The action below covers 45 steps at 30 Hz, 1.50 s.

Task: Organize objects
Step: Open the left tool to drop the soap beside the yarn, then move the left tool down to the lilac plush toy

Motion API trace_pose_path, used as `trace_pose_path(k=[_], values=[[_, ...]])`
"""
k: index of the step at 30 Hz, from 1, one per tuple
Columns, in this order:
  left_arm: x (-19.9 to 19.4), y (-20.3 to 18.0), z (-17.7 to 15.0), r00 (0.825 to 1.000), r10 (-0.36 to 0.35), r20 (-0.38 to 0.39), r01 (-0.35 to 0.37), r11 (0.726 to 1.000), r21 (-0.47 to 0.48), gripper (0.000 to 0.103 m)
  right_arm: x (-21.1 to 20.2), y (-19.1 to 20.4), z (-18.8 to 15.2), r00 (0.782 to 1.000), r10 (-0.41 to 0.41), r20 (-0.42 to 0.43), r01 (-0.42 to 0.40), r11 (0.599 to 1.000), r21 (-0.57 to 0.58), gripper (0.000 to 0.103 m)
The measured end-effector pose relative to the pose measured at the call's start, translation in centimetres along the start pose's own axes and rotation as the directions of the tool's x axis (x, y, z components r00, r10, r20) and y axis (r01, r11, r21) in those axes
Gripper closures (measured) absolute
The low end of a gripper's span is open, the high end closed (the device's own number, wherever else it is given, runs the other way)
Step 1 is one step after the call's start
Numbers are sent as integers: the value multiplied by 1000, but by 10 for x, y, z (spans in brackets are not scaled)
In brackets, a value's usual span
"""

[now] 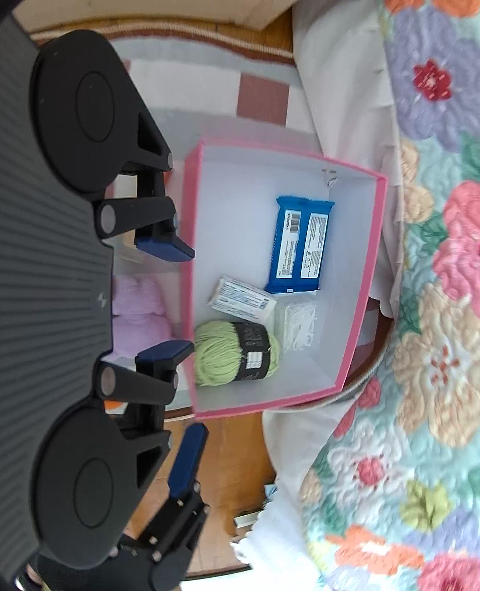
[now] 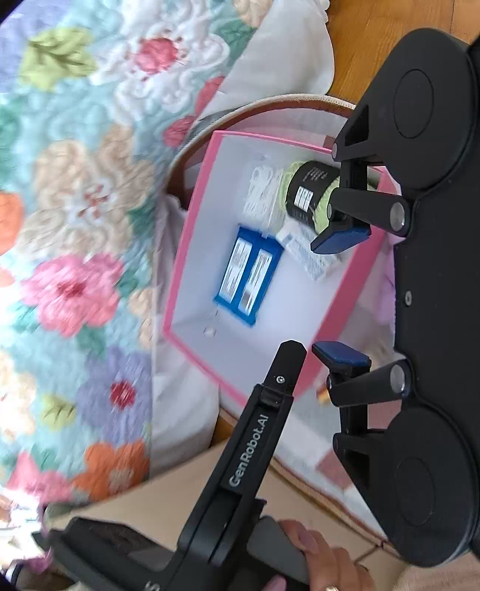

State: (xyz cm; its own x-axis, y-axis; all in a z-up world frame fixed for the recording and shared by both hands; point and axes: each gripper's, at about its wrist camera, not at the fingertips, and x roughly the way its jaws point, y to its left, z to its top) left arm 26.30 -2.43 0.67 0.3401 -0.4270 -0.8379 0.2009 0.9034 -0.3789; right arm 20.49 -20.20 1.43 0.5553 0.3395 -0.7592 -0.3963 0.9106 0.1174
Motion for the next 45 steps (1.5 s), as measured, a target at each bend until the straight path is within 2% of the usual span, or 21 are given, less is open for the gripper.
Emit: trace_pose_path(k=[7,11,14,19,22,27,30,33,41,45], values=[[-65,-13,-25,999,22,30,-24,998,61,54,-64,27,-4,997,62,45,-61,998,-24,44],[-93,-22,-40,998,15,53,-19,996,90,52,-95,42,-11,994,57,92,-51,996,-67,43],[-110,-26,-55,998,-5,66,-2,995,102,49,-109,51,-19,993,41,109,-30,994,-101,40],[-119,-28,-81,997,-17,73,9,994,110,46,-115,55,-39,994,65,86,-57,994,-92,33],[-114,-26,-94,997,-17,69,10,994,105,44,-111,60,-55,996,65,60,-58,993,-106,28],[-97,-20,-112,998,-27,63,20,994,105,41,-105,65,-81,994,68,83,-58,991,-123,21],[-83,-15,-120,997,-38,70,31,994,103,37,-95,67,-93,994,66,88,-53,988,-146,20],[-66,-9,-124,997,-48,62,42,995,92,35,-79,64,-103,994,38,100,-23,989,-147,12],[-18,1,-122,994,-61,92,53,995,85,34,-34,42,-119,990,-54,127,72,987,-143,12],[8,-2,-116,991,-95,94,84,990,110,34,-15,31,-125,990,-72,122,89,986,-143,12]])
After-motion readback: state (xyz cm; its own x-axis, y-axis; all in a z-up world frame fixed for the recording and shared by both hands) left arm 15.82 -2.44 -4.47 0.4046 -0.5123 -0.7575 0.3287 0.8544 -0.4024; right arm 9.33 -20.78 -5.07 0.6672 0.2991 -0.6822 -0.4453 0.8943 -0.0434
